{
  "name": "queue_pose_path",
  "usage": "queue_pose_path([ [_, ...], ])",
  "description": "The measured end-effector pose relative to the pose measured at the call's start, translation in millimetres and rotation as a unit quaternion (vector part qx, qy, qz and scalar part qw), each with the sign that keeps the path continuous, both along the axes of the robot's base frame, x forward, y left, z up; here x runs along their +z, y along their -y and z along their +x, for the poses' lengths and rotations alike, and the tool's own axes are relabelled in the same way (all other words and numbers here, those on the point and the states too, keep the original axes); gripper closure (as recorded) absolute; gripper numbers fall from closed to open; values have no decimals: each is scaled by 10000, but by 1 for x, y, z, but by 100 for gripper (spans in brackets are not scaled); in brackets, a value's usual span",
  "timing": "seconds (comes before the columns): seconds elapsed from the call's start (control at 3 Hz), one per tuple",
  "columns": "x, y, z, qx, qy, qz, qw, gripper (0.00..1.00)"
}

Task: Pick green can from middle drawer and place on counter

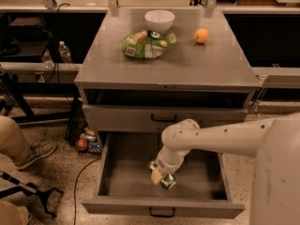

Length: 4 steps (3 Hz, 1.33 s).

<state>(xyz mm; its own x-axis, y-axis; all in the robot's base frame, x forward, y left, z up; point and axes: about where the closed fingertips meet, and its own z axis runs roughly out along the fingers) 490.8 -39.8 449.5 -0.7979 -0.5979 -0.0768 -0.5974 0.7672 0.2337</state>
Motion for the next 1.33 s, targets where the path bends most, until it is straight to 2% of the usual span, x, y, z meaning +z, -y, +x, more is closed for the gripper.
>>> queue_pose_path([
  [0.33, 46, 10, 7, 486, 454, 324, 9973, 100],
  [0.67, 45, 10, 7, 470, 444, 319, 9974, 100],
  [1.0, 72, 32, 5, 354, 696, 279, 9966, 100],
  [1.33, 114, 63, 3, 118, 1169, 116, 9930, 100],
])
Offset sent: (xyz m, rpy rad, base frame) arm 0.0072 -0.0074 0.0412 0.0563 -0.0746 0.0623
